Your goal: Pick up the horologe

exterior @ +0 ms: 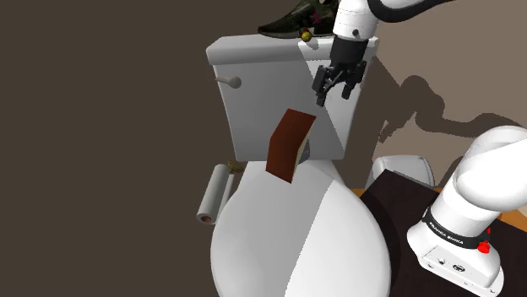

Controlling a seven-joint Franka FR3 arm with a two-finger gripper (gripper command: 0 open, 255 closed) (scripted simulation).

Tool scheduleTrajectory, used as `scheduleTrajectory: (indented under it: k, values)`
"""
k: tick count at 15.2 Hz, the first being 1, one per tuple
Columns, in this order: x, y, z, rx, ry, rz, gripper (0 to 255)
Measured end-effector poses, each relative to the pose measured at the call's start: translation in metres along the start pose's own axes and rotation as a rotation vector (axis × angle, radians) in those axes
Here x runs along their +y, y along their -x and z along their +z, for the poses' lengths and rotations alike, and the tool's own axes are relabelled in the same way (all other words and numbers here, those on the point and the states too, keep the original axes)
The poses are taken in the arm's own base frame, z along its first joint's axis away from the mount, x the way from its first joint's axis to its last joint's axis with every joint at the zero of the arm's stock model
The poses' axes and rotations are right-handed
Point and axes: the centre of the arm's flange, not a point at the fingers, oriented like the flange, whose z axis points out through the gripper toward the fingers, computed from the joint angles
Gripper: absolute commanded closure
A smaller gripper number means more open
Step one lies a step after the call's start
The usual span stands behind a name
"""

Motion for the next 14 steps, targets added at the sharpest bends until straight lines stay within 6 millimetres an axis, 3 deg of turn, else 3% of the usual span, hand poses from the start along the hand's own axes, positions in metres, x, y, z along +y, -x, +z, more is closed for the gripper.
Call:
scheduleTrajectory:
  k: [10,14]
  values:
    - [-0.104,-0.028,0.081,-0.024,0.043,0.321,0]
    - [-0.143,-0.051,0.115,-0.034,0.06,0.449,0]
